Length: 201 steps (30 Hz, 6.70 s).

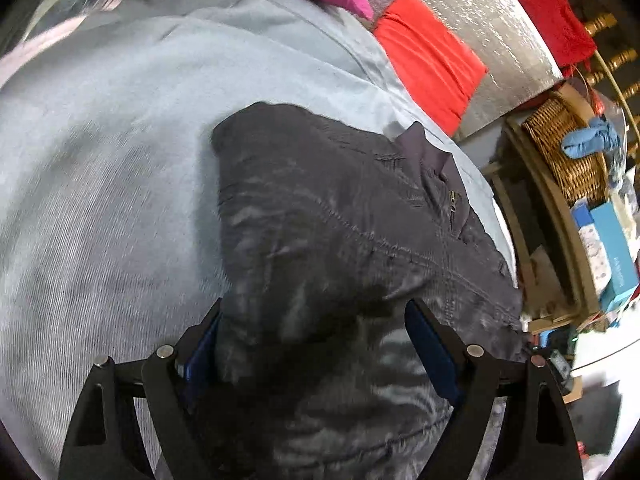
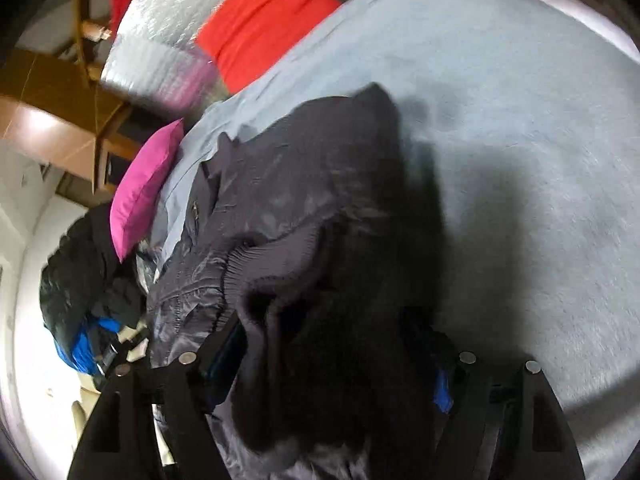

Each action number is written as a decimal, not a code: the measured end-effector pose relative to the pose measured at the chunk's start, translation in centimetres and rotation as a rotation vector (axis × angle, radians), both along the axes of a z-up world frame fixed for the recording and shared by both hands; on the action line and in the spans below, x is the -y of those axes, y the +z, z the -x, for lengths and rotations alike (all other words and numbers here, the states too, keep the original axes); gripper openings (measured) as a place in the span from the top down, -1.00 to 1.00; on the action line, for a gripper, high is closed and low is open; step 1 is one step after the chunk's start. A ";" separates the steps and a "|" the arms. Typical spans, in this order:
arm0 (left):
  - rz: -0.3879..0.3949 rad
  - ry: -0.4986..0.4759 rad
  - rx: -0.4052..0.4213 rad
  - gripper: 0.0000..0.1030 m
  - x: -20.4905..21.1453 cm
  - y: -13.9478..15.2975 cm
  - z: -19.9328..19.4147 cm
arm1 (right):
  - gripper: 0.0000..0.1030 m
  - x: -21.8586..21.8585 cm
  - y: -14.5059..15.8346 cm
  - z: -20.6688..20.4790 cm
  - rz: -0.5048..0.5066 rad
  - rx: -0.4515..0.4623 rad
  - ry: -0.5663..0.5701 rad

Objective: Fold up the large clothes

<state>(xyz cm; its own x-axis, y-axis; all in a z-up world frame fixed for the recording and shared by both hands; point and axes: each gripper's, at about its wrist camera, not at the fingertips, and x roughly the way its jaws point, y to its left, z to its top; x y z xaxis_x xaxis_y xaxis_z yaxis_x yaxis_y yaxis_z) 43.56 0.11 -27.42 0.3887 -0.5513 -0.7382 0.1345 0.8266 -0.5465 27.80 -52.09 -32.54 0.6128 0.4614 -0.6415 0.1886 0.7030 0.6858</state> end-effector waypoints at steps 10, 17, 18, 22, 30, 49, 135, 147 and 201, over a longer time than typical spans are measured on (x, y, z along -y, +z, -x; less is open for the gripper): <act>-0.114 0.053 0.076 0.15 0.7 0.4 -0.1 | 0.15 -3.9 2.1 -1.0 0.151 0.055 0.023; -0.156 0.089 0.176 0.52 0.9 3.2 1.4 | 0.42 -4.6 5.8 0.9 0.235 0.153 -0.029; -0.176 0.080 0.200 0.53 1.0 3.7 1.8 | 0.42 -4.8 6.5 1.3 0.236 0.175 -0.034; -0.214 0.044 0.238 0.52 1.4 4.2 2.0 | 0.42 -5.4 7.0 1.4 0.254 0.182 -0.043; -0.340 0.035 0.093 -0.53 1.4 1.4 0.7 | -0.43 -3.1 2.0 -0.2 0.091 -0.019 -0.094; -0.355 0.100 0.228 -0.53 -4.9 4.3 14.7 | -0.44 1.2 3.9 13.8 -0.002 0.070 -0.220; -0.065 -0.049 -0.162 0.85 -6.6 -5.1 37.3 | 0.69 -21.5 3.1 31.9 0.214 0.021 0.354; 0.099 -0.111 0.007 0.85 -7.3 5.7 32.0 | 0.79 -19.5 14.6 31.1 0.360 0.376 0.171; 0.167 -0.029 0.361 0.84 -2.2 20.7 8.1 | 0.67 -7.4 21.4 9.5 0.212 0.461 -0.198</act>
<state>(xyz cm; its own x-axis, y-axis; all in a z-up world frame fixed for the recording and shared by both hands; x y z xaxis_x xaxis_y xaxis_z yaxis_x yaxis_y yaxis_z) 35.42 2.31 -6.77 0.5892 -0.6669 -0.4561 0.3645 0.7232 -0.5866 18.30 -44.74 -11.10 0.9149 0.1980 -0.3518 0.0447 0.8166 0.5755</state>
